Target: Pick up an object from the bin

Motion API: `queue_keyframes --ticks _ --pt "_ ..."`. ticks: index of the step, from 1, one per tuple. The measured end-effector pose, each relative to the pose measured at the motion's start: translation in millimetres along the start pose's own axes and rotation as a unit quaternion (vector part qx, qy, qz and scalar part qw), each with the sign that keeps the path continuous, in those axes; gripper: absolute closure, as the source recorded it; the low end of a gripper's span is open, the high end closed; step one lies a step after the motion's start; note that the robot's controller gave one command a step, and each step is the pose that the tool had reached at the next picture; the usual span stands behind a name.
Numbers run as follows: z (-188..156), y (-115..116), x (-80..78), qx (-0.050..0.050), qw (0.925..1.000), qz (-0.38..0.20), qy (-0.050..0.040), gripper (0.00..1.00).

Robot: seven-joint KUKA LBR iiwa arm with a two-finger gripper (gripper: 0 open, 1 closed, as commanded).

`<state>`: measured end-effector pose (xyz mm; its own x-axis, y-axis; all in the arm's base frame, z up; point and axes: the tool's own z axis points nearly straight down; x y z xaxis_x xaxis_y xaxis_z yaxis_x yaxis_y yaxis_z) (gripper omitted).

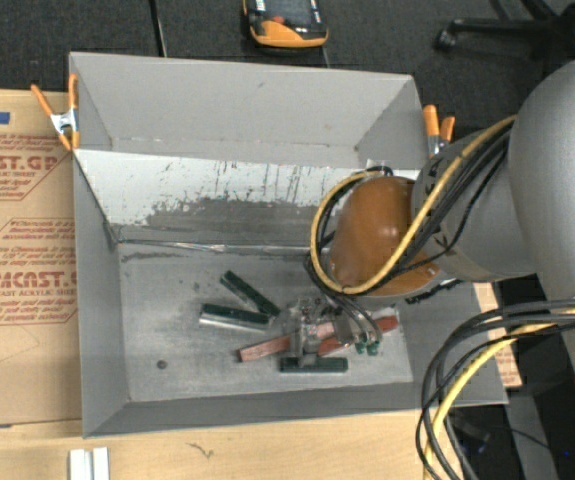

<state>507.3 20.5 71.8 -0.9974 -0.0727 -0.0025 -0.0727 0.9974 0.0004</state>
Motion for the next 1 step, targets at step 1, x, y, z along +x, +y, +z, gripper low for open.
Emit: queue_keyframes --ticks 1 --pt "0.0 0.0 0.0 0.0 1.0 0.0 0.0 1.0"
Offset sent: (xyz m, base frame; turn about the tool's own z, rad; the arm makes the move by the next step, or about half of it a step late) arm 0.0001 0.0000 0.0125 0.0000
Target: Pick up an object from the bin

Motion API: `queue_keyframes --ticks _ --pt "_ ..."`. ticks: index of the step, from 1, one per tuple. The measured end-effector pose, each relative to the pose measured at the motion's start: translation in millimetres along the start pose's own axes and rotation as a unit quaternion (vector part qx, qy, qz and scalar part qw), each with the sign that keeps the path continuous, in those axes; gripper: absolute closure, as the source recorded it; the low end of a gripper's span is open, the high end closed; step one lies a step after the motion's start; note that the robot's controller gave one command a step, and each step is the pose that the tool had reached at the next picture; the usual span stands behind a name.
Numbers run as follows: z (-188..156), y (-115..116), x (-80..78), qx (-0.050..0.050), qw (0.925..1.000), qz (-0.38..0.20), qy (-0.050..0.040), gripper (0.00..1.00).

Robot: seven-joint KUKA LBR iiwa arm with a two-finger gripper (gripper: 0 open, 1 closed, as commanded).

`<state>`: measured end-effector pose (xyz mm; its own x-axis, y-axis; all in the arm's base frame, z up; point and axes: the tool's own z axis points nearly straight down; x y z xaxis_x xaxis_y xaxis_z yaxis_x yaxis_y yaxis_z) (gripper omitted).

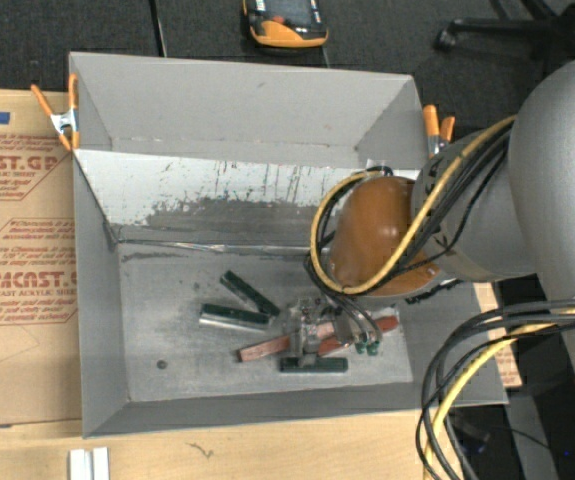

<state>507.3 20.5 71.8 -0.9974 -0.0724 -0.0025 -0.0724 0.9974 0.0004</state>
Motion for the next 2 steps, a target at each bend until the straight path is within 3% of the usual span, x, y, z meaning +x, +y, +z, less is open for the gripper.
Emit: queue_keyframes --ticks 2 --pt "-7.9 0.1 0.6 0.0 1.0 0.0 0.0014 1.0"
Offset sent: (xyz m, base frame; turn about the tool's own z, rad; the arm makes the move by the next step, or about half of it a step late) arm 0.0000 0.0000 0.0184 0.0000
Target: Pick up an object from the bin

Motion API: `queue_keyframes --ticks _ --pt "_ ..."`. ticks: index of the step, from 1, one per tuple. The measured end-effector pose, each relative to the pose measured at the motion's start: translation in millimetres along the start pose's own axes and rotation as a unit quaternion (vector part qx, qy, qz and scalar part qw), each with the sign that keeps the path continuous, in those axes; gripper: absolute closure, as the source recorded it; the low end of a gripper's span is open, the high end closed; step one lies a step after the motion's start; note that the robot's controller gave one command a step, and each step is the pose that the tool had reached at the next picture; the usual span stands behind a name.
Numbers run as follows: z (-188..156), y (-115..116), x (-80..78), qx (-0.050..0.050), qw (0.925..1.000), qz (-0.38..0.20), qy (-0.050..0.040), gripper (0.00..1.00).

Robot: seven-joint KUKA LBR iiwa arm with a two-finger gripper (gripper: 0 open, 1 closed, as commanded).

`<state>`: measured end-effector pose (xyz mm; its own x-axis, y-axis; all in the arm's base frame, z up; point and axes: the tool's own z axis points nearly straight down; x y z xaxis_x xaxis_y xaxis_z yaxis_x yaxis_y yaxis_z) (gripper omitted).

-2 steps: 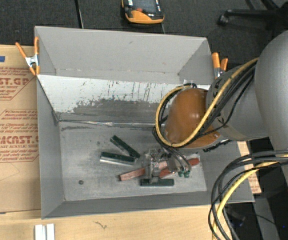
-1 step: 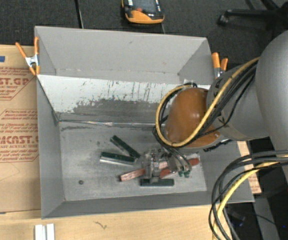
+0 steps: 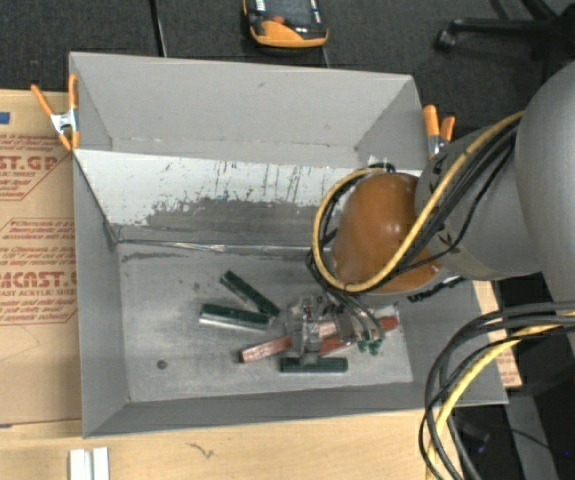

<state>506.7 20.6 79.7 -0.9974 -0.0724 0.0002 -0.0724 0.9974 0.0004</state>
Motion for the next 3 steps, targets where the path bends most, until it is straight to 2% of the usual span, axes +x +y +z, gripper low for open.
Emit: queue_keyframes --ticks 1,3 --pt "-12.9 0.1 1.0 0.0 1.0 0.0 0.0019 1.0" --pt "-40.7 0.1 -0.3 0.0 1.0 0.0 -0.0008 1.0"
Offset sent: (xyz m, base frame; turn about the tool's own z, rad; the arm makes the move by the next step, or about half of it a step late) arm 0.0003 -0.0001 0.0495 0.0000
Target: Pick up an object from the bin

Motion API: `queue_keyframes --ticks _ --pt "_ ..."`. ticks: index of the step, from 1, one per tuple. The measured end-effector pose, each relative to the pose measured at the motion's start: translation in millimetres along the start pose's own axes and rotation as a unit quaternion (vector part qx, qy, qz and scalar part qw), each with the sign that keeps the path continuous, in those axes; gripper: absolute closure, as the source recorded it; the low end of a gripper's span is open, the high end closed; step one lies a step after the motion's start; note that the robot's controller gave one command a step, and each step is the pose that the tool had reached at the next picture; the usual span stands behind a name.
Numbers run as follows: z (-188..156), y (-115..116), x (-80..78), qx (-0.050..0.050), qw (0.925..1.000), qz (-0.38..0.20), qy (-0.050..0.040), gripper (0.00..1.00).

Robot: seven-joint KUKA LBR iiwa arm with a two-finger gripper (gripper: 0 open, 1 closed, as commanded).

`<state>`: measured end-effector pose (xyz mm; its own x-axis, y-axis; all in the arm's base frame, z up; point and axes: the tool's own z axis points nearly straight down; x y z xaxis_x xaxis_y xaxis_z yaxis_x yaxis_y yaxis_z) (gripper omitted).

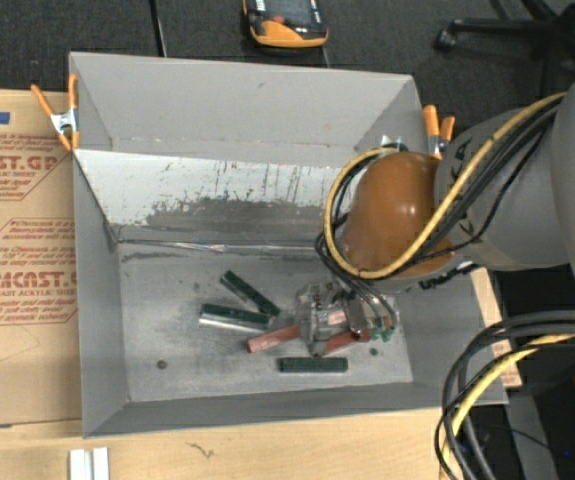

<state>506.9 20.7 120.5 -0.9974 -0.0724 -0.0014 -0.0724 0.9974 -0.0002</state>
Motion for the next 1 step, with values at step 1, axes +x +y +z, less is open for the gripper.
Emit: queue_keyframes --ticks 1 --pt "-8.3 0.1 0.3 0.0 1.0 0.0 0.0005 1.0"
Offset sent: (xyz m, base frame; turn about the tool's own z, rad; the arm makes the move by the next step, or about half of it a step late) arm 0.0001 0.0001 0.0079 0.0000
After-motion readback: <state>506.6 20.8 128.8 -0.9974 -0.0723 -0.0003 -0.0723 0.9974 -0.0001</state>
